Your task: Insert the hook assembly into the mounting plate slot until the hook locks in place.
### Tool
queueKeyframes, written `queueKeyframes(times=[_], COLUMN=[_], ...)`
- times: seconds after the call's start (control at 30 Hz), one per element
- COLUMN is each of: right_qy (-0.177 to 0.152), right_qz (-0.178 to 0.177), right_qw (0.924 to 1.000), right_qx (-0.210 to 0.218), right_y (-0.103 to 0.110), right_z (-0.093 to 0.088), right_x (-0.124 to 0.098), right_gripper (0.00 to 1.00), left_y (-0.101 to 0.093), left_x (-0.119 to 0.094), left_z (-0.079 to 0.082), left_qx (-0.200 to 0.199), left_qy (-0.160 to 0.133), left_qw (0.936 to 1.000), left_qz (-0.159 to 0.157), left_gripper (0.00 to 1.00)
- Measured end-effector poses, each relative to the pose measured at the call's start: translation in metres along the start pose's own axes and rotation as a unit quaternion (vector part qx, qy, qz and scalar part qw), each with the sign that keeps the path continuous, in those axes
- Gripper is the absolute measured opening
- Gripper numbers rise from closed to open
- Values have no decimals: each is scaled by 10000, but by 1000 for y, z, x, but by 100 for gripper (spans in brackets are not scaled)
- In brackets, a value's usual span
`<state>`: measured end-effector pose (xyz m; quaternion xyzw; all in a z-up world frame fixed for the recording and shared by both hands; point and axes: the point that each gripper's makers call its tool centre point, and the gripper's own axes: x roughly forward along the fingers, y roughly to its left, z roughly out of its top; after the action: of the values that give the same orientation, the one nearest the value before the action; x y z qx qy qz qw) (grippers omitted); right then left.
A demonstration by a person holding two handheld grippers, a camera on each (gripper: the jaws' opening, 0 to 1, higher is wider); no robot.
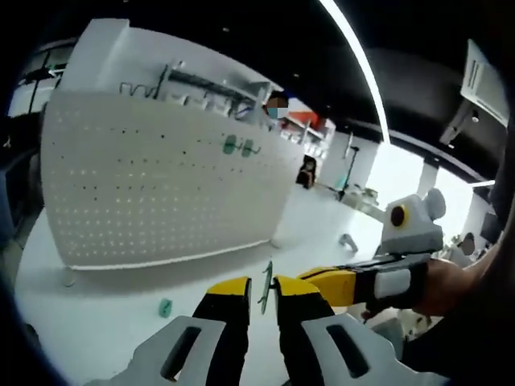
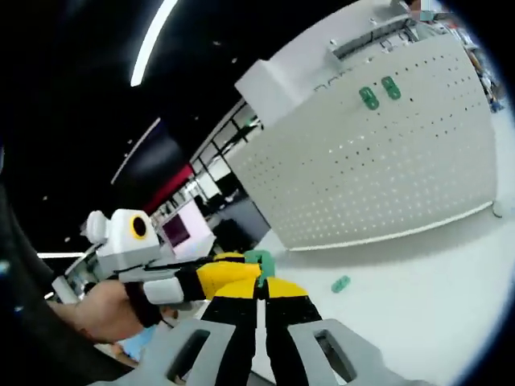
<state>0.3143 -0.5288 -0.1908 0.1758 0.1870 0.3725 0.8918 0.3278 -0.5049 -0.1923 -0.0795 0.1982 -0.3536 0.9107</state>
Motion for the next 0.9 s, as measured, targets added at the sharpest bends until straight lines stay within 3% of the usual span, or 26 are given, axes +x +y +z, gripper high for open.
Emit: queueKeyframes(times=[0.23,0.73,0.9], right_qy=[67,241,314], right_qz=[-230,-135,-69], right_qw=[9974,9904,9886], right_qx=[-676,-1357,-1473], right_y=[-5,13,18], right_z=[9,9,6], right_x=[-3,-1,1], right_gripper=[0,0,0], left_y=[-1,-8,-5], left_x=[1,6,4], left_z=[-10,-14,-15], left_qx=[-6,232,277], left_qy=[149,308,330], left_qw=[9999,9992,9990], left_qz=[-49,-138,-81], left_gripper=[16,14,8])
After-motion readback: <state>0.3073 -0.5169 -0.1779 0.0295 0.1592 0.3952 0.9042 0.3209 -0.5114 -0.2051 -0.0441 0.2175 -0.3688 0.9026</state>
